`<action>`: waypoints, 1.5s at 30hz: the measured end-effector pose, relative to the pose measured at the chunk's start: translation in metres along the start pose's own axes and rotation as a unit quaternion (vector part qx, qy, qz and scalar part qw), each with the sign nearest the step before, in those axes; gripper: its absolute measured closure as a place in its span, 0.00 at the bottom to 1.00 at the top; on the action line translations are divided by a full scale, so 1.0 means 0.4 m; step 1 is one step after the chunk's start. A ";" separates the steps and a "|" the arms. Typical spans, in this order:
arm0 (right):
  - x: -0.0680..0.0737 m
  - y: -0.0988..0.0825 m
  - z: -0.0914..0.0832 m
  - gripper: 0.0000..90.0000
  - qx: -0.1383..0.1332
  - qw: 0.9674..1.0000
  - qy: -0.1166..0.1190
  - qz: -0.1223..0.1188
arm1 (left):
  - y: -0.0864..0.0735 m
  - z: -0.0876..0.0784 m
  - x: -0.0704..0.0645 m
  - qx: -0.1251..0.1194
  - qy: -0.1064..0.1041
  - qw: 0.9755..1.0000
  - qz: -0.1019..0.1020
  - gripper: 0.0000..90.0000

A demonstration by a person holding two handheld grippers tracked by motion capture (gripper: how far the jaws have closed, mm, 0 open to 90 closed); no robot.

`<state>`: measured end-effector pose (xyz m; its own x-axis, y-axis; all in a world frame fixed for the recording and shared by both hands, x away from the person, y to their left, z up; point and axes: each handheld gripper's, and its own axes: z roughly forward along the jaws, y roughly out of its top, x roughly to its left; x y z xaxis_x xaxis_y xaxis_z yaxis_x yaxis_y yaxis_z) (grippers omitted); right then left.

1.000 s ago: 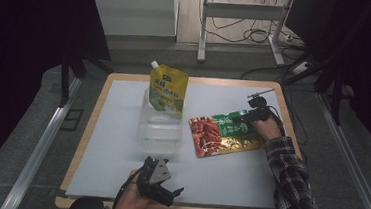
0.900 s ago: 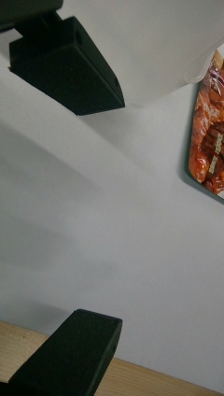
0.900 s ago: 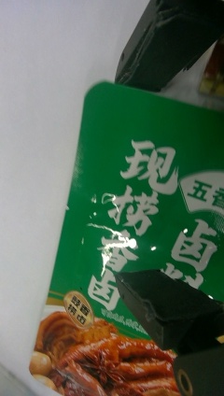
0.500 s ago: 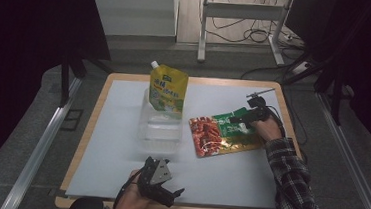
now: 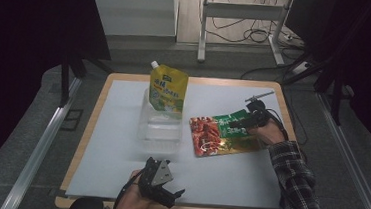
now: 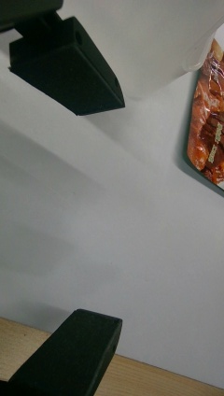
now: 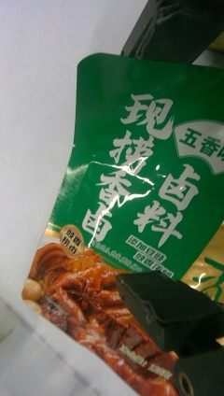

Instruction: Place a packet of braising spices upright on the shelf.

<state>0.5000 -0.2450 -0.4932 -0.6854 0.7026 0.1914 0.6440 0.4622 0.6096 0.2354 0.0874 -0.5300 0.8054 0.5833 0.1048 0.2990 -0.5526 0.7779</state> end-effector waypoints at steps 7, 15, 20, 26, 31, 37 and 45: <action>0.015 0.000 -0.017 0.45 0.000 0.998 -0.059 -0.017 | 0.000 0.000 0.000 0.001 0.001 1.000 0.001 0.00; 0.011 -0.001 -0.031 0.78 0.015 0.995 -0.094 -0.008 | 0.000 0.001 -0.001 0.004 0.002 1.000 0.005 0.00; 0.005 -0.013 -0.013 0.62 0.032 0.994 -0.106 0.003 | 0.000 0.002 -0.002 0.005 0.004 1.000 0.007 0.01; 0.000 -0.023 -0.018 0.70 0.041 0.994 -0.096 0.029 | 0.000 0.003 -0.003 0.006 0.004 1.000 0.007 0.01; -0.003 -0.026 -0.047 0.99 0.016 0.997 -0.068 0.038 | 0.001 0.003 -0.004 0.006 0.006 1.000 0.010 0.01; 0.021 -0.015 -0.060 0.99 0.003 0.997 -0.069 0.029 | 0.004 0.001 -0.003 -0.001 0.002 1.000 -0.001 0.01; 0.053 0.005 -0.088 0.99 -0.024 0.998 -0.061 0.013 | 0.005 -0.002 0.000 -0.005 0.001 1.000 -0.012 0.01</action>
<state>0.4749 -0.2483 -0.4606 -0.6208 0.7756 0.1145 0.6419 0.4190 0.6422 0.2356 0.0870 -0.5278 0.7976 0.5968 0.0873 0.3124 -0.5326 0.7866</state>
